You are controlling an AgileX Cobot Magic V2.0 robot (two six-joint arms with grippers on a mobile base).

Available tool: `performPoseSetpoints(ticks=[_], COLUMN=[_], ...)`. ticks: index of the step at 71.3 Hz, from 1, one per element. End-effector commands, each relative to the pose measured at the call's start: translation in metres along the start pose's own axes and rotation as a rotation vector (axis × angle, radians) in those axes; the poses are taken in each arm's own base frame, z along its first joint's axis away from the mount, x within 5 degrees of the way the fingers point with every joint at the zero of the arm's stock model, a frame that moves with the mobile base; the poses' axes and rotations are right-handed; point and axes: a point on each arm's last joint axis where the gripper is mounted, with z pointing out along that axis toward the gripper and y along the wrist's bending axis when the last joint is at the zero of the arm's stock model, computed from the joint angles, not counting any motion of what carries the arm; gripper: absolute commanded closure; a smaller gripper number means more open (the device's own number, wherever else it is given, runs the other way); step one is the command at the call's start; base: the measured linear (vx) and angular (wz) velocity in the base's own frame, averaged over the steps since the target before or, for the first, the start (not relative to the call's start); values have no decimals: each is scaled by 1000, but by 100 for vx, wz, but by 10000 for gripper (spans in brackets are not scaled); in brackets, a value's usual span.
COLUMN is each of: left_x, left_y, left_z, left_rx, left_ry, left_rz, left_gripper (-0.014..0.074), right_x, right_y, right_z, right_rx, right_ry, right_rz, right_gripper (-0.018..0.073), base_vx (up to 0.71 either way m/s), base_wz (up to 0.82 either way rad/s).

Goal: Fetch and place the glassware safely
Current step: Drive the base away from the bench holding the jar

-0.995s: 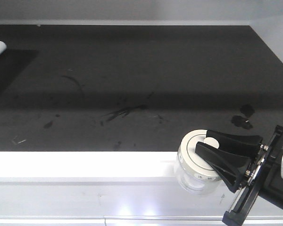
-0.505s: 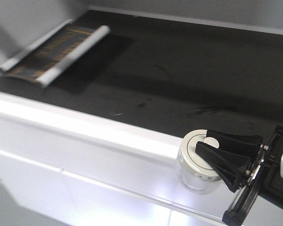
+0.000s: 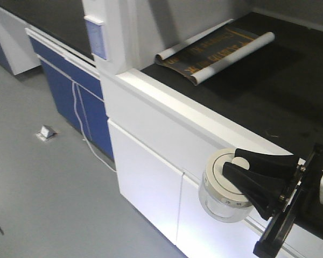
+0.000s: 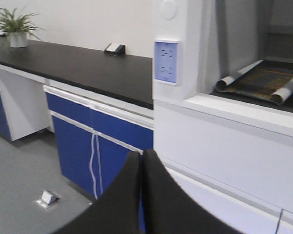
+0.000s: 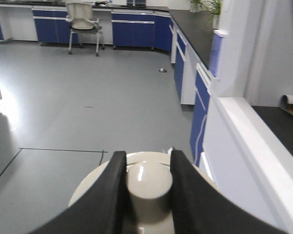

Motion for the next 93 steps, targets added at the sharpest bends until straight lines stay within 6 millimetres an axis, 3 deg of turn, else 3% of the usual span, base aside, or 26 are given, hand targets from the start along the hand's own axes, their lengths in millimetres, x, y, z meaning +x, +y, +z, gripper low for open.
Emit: performPoseSetpoints(ticks=[1,60,93], left_x=[-16,-16,-16], left_y=[-2,-2,-2], left_z=[-1,-1,-1], left_rx=[18,18,18], left_ry=[-87,-87,-87], left_rz=[-17,-17,-17], left_gripper=[603,603,603], right_x=[-16,-16,-16], right_y=[2,2,2], right_z=[-1,-1,-1], right_rx=[-23,-23,-23], right_ry=[-84,-84,-84], right_rz=[22,23,23], right_gripper=[560,560,560], base_vx=[0,1,8], base_wz=[63,71,19])
